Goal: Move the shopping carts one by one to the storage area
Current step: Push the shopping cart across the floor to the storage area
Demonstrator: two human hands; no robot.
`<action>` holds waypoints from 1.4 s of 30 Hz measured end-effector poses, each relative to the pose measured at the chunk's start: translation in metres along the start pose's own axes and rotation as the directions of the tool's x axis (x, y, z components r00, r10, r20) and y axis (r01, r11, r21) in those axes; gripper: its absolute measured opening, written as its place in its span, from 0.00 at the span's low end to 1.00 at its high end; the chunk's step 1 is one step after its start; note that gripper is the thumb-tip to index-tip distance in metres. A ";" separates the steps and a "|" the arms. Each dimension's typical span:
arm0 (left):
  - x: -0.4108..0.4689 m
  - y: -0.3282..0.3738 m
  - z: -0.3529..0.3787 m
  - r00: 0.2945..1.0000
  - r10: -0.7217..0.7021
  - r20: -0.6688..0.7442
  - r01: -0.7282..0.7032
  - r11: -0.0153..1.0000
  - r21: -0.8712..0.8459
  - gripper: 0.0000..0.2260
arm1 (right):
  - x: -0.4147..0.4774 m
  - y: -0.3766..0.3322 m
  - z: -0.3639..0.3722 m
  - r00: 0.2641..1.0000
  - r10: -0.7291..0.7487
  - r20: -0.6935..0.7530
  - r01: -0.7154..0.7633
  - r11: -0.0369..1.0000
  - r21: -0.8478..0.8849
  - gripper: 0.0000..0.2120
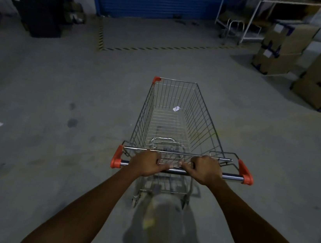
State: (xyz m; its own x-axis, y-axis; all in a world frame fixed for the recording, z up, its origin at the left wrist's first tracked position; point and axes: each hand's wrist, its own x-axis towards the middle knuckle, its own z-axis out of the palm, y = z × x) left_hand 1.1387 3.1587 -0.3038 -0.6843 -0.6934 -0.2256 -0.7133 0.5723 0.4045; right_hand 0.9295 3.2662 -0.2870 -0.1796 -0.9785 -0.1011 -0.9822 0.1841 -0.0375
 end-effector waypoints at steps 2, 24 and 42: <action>0.034 -0.004 -0.011 1.000 0.014 -0.021 -0.014 1.000 -0.006 0.25 | 0.036 0.014 -0.001 1.000 0.011 0.005 -0.011 1.000 0.014 0.31; 0.475 -0.016 -0.116 0.965 -0.117 -0.235 0.128 0.991 0.034 0.24 | 0.444 0.216 -0.049 0.994 0.110 0.022 -0.112 0.988 0.108 0.31; 0.863 -0.085 -0.250 0.961 -0.079 -0.265 0.100 0.993 0.066 0.24 | 0.831 0.333 -0.101 0.974 0.215 0.075 -0.224 0.963 0.151 0.21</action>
State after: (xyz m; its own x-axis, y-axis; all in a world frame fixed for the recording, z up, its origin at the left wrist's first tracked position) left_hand 0.6467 2.4018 -0.3112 -0.5613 -0.8275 -0.0140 -0.7865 0.5281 0.3202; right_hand 0.4472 2.5046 -0.2831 -0.3821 -0.9062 -0.1809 -0.8969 0.4108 -0.1636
